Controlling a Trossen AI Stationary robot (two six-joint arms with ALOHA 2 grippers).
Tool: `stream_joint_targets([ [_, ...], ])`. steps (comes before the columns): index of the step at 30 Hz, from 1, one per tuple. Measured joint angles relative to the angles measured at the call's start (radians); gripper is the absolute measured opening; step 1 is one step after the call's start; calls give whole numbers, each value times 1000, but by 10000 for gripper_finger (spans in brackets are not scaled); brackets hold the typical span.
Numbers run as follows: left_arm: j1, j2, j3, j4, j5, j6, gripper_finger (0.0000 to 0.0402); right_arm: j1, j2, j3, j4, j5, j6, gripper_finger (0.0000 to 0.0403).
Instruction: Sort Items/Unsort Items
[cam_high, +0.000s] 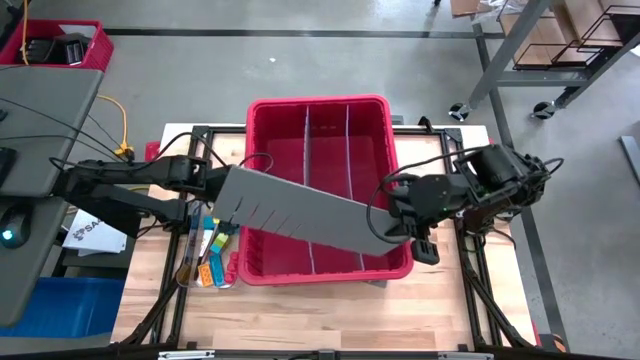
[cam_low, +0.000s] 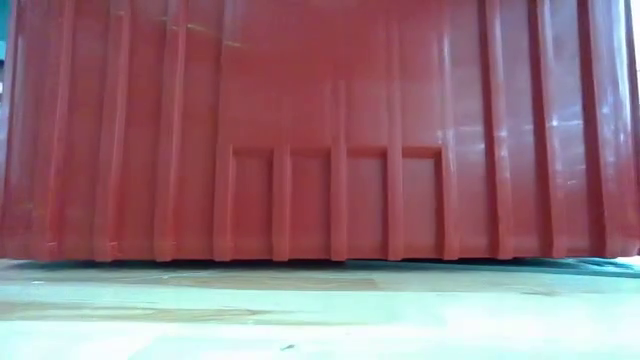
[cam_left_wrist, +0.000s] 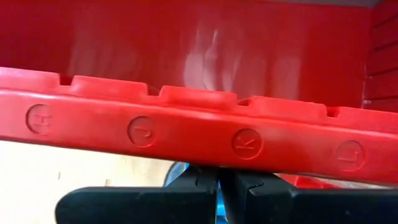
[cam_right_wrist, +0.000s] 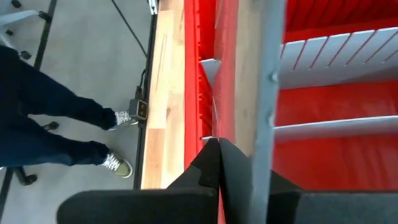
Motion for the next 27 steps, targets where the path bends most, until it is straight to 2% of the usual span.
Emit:
stream_joint_targets([
  [3,0,0,0,52,-3,26,0,9,0,0,0,19,-9,0],
  [9,1,17,0,122,-103,45,0,7,0,0,0,28,-6,0],
  [15,1,20,0,88,-174,47,0,-40,0,0,0,28,-5,0],
  [20,1,-8,0,76,-184,-1,0,-76,-22,-9,3,26,-6,0],
  [23,1,-26,0,76,-186,-51,0,-81,-122,-141,9,39,18,0],
  [27,0,-40,0,75,-213,-115,0,-79,-350,-450,-3,19,138,0],
])
